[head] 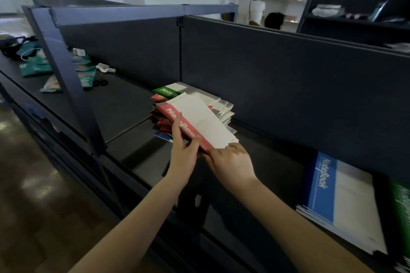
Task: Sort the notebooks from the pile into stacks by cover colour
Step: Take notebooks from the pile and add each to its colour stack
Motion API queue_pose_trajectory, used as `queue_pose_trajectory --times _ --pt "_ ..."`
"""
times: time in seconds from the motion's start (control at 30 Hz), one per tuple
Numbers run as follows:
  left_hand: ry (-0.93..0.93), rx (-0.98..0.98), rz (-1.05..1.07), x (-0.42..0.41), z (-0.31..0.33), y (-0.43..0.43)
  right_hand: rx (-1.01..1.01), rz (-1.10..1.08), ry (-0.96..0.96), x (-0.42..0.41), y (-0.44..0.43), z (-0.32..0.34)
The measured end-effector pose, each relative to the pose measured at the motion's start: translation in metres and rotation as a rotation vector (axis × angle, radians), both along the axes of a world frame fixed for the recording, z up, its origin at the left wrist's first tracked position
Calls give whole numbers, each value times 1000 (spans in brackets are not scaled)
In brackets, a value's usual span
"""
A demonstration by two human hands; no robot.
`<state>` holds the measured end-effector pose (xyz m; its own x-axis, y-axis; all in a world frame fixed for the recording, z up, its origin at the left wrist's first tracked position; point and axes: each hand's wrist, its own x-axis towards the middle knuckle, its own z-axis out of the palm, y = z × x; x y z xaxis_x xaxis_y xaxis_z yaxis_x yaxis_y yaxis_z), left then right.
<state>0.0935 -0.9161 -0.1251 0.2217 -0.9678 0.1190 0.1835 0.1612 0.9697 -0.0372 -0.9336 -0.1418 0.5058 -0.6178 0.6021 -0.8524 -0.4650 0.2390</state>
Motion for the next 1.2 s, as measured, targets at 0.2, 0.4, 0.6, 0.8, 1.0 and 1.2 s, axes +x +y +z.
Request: queue_pose_trajectory --times 0.2,0.4,0.6,0.8,1.0,1.2 --pt "-25 35 48 -2 -6 2 248 1 -65 -16 17 3" --pt "11 76 16 2 -7 12 461 -70 -169 -34 21 4" --pt "-18 62 -35 1 -4 20 633 -173 -325 -58 18 16" --pt "-41 2 -150 -15 -2 21 956 -132 -1136 -70 20 28" --pt "-15 -23 -216 -44 -4 17 905 -88 -1346 -91 36 16" --pt "-26 -38 -341 -88 -2 13 778 -145 -1422 -131 56 18"
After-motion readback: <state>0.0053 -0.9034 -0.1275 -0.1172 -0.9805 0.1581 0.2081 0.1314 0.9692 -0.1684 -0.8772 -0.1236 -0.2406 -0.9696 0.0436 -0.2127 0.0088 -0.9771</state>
